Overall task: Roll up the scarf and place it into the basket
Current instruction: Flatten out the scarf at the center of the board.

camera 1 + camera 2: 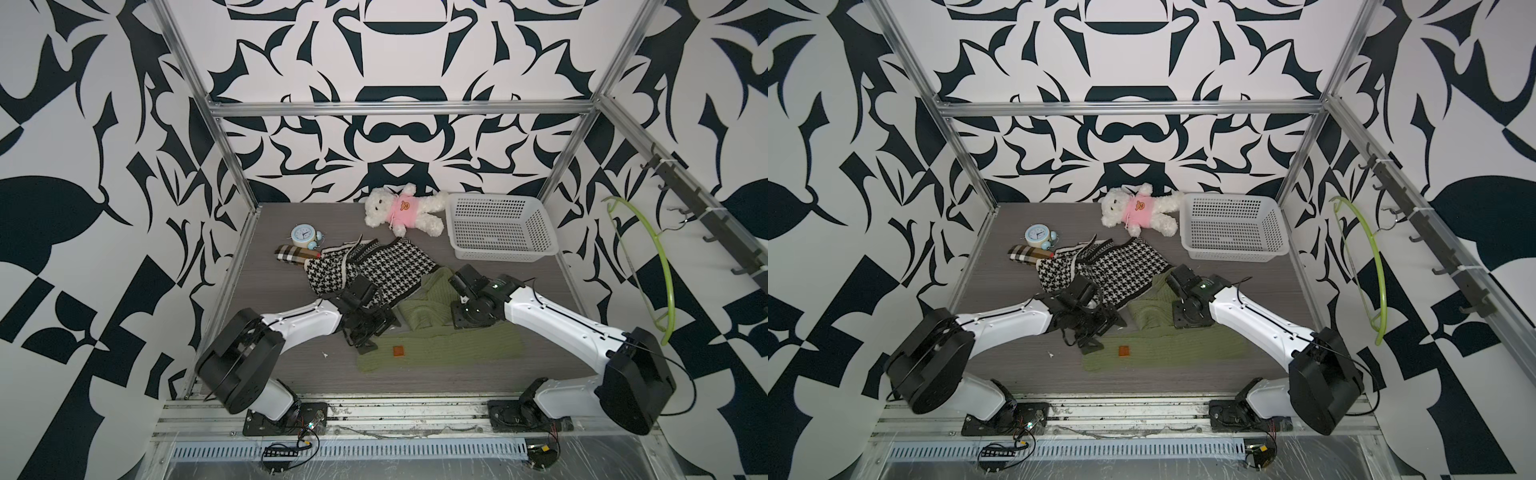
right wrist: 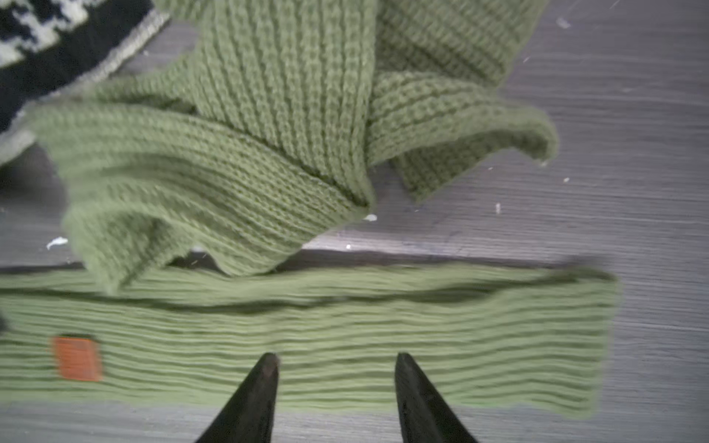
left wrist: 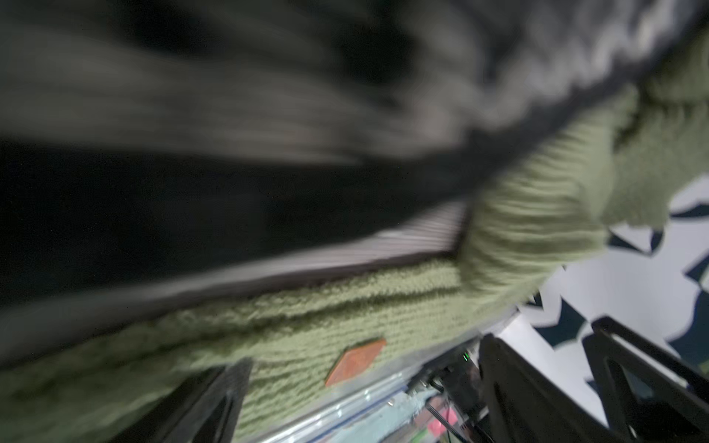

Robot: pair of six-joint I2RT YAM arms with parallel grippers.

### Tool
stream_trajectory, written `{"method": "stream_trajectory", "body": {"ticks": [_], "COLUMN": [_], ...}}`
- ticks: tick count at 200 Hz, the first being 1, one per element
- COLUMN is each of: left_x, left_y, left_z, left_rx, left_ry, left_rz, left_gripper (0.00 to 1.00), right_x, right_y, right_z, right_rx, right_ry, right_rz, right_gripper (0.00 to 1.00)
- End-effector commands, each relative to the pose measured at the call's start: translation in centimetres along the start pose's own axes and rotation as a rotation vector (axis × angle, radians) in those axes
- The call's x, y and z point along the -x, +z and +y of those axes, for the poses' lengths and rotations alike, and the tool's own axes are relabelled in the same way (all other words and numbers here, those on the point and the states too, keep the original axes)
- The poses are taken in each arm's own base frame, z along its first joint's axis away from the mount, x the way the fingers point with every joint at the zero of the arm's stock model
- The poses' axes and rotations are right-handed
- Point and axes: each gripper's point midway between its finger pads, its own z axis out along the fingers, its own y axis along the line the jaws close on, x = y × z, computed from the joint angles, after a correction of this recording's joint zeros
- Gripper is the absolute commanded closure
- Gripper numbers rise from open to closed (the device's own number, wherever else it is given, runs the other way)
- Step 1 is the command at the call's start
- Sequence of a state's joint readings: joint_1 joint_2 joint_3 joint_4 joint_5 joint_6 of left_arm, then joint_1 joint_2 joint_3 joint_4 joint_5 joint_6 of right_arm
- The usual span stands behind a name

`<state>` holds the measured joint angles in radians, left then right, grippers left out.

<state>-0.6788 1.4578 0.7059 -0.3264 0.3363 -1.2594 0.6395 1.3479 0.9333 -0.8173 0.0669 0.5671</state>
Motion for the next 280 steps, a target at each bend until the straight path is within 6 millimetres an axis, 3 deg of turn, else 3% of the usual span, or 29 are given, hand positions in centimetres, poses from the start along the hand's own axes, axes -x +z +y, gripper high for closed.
{"method": "stream_trajectory", "body": {"ticks": [1,13,22,54,79,112,138,190,198,208,280], "left_x": [1.3,1.8,1.9,1.4,1.8,2.8,3.5,3.8,3.8,3.8,4.5], "left_y": [-2.6,-3.9,-4.3,-5.9,-7.6,-8.8,-8.9,-8.9,-8.9,-9.0,-9.4], "left_z": [7.3,8.2,7.6,2.2,-0.1,-0.7,-0.3,-0.4,-0.3,-0.3,-0.3], "left_rx": [0.24,0.269,0.236,0.069,0.048,0.035,0.03,0.01,0.01,0.012,0.006], "left_ry": [-0.033,-0.018,0.002,0.147,0.221,0.234,0.22,0.219,0.219,0.22,0.216], "left_rz": [-0.122,-0.163,-0.156,-0.117,-0.14,-0.159,-0.161,-0.159,-0.159,-0.158,-0.174], "left_gripper": [0.02,0.02,0.02,0.01,0.0,0.01,0.01,0.01,0.01,0.01,0.01], "right_x": [-0.4,-1.0,-1.3,-1.5,-2.0,-2.8,-3.0,-3.4,-3.3,-3.2,-2.7], "right_y": [0.0,0.7,1.2,1.8,2.8,4.6,4.8,5.9,5.7,5.3,1.0], "right_z": [0.8,1.0,1.6,6.9,10.6,13.0,14.7,15.3,15.4,15.4,15.8], "right_rx": [0.035,0.038,0.054,0.124,0.132,0.137,0.161,0.151,0.154,0.156,0.166], "right_ry": [-0.045,-0.068,-0.086,-0.231,-0.312,-0.335,-0.348,-0.353,-0.353,-0.354,-0.384], "right_rz": [0.02,0.052,0.067,0.072,0.091,0.131,0.133,0.167,0.164,0.151,0.074], "right_gripper": [0.47,0.49,0.51,0.54,0.54,0.59,0.62,0.73,0.8,1.0,1.0]}}
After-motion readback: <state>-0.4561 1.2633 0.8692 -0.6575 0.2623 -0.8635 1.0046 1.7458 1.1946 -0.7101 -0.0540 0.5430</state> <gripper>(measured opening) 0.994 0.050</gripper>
